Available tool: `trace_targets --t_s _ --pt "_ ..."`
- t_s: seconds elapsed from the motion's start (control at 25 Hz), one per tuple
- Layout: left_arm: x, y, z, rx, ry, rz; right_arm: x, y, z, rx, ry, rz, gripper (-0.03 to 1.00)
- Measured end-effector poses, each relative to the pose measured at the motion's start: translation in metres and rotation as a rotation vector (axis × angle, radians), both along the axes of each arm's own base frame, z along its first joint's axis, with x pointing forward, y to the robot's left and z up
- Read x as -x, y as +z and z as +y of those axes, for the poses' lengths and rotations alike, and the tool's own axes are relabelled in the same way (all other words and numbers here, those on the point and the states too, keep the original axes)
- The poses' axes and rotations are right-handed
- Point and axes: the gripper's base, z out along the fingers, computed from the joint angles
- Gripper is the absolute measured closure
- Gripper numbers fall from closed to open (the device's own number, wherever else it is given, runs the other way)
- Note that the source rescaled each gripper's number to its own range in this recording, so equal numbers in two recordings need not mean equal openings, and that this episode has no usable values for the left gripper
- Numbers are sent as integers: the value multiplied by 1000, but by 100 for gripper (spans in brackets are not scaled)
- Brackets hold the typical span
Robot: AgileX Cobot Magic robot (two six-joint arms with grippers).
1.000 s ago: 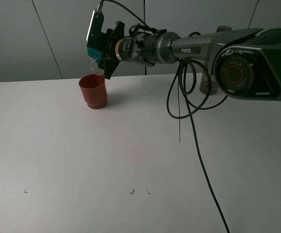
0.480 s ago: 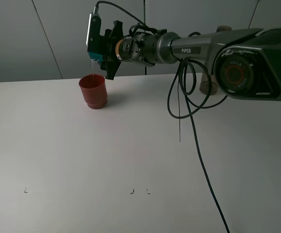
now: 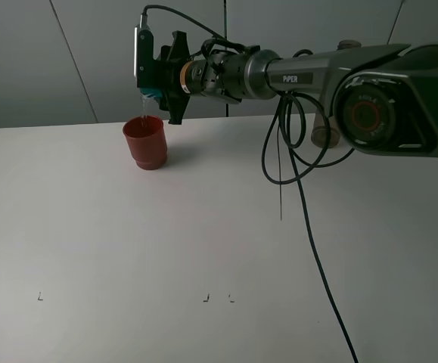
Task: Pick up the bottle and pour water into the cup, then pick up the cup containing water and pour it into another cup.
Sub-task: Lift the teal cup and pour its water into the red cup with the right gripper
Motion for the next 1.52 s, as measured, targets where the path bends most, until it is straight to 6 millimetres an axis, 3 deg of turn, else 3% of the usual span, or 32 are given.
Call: trace_targets --t_s 1.52 --pt "0 0 0 -6 -3 0 2 3 4 207 152 -205 92"
